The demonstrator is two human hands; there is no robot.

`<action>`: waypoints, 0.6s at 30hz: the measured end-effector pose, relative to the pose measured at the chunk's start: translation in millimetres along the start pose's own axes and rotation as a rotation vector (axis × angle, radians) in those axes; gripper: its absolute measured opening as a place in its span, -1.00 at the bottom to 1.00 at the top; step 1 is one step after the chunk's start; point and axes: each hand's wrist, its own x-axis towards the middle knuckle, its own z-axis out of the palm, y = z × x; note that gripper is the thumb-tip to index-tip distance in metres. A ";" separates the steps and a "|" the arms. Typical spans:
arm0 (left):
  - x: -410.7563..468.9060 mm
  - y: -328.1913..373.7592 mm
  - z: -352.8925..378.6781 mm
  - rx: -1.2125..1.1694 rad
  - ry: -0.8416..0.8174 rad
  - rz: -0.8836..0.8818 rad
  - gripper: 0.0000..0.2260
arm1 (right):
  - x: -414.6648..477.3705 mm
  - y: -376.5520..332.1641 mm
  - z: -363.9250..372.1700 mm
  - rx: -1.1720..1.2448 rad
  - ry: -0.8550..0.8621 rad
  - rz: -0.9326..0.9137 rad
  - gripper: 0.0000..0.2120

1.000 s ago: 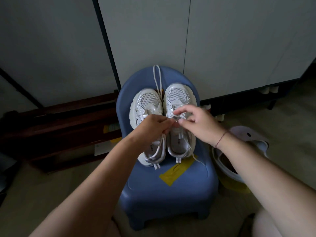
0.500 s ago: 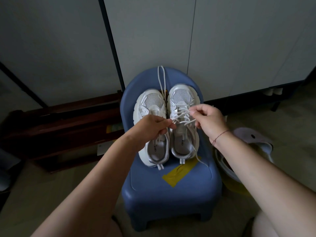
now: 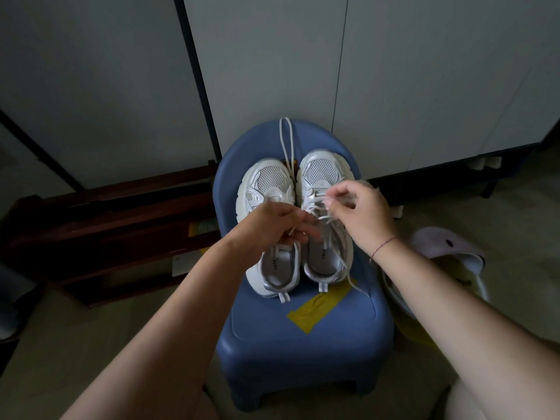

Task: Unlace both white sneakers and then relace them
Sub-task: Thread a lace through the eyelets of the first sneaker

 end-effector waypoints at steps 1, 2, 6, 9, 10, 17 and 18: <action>1.5 -0.2 -0.3 -0.062 0.051 0.001 -0.83 | -0.1 -0.6 0.5 -0.008 0.079 0.009 -0.93; 3.9 -1.4 -1.4 -0.136 0.112 0.005 -0.84 | -0.2 -1.9 1.5 0.017 0.137 0.041 -0.91; 16.8 -11.5 -7.9 -0.292 0.355 0.000 -0.87 | -14.0 -14.0 13.5 0.292 -0.070 0.374 -0.77; 23.8 -16.8 -5.4 -0.312 0.430 -0.020 -0.87 | -22.5 -9.4 26.7 0.212 -0.257 0.460 -0.78; 25.4 -17.4 -3.1 -0.308 0.439 -0.018 -0.87 | -22.5 -8.0 29.5 0.171 -0.252 0.447 -0.79; 29.0 -19.1 10.3 -0.149 0.447 0.015 -0.83 | -22.9 1.4 48.1 0.083 -0.080 0.432 -0.64; 29.3 -18.9 10.4 -0.122 0.448 0.014 -0.82 | -22.4 3.7 50.4 0.143 -0.064 0.466 -0.68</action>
